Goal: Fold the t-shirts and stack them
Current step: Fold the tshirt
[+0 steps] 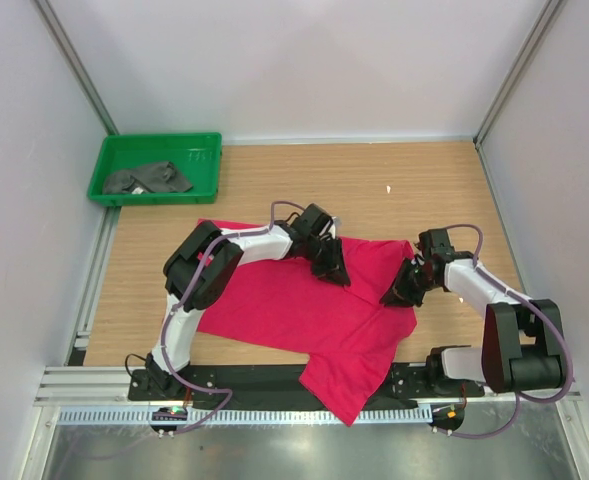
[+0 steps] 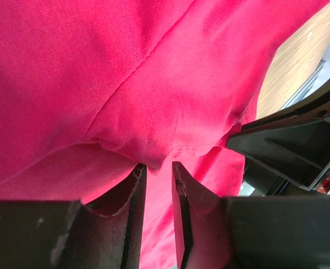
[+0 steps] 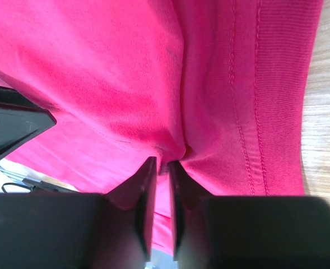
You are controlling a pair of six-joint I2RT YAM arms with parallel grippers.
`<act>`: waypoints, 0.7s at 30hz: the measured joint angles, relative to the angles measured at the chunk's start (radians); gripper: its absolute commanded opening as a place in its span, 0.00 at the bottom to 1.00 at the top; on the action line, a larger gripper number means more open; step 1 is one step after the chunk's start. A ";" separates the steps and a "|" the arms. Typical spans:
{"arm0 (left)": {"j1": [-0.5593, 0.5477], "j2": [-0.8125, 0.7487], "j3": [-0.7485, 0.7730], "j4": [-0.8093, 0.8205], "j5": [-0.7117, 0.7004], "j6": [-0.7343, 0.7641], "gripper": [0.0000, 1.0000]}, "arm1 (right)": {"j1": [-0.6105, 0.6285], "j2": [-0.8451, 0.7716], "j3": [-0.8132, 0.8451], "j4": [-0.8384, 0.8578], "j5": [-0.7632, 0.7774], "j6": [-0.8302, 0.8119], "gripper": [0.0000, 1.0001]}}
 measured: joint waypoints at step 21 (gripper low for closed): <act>0.011 -0.016 0.013 -0.155 -0.022 0.027 0.00 | 0.008 -0.119 0.034 -0.149 -0.072 0.005 0.01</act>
